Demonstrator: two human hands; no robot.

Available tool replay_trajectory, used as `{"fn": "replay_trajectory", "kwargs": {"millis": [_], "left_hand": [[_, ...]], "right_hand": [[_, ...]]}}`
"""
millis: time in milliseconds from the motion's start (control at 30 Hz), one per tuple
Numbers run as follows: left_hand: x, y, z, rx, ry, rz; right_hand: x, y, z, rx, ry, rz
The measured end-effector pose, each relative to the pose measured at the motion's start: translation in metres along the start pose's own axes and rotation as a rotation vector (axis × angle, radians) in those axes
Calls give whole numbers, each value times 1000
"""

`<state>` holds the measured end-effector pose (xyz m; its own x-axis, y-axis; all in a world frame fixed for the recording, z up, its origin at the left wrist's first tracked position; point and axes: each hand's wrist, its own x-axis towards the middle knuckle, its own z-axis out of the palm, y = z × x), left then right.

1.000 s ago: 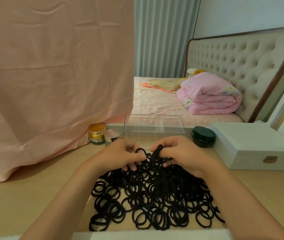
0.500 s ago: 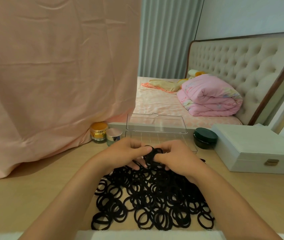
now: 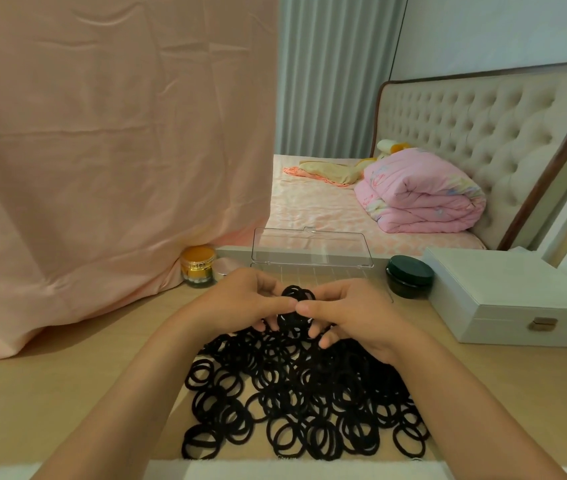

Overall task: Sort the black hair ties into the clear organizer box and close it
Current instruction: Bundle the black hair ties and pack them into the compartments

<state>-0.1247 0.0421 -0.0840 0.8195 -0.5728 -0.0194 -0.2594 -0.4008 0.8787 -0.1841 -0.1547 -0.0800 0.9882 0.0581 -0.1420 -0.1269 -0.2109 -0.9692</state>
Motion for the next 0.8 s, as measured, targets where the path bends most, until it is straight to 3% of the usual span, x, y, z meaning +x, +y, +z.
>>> {"fn": "replay_trajectory", "kwargs": {"millis": [367, 467, 533, 633, 800], "left_hand": [[0, -9, -18, 29, 30, 8], [5, -24, -27, 40, 327, 83], [6, -33, -30, 194, 499, 92], [8, -52, -30, 300, 450, 65], [12, -63, -24, 364, 361, 79]], "right_hand": [[10, -7, 16, 90, 101, -7], [27, -24, 16, -10, 169, -15], [45, -34, 18, -86, 230, -20], [72, -44, 23, -283, 227, 1], [110, -42, 33, -1057, 242, -75]]}}
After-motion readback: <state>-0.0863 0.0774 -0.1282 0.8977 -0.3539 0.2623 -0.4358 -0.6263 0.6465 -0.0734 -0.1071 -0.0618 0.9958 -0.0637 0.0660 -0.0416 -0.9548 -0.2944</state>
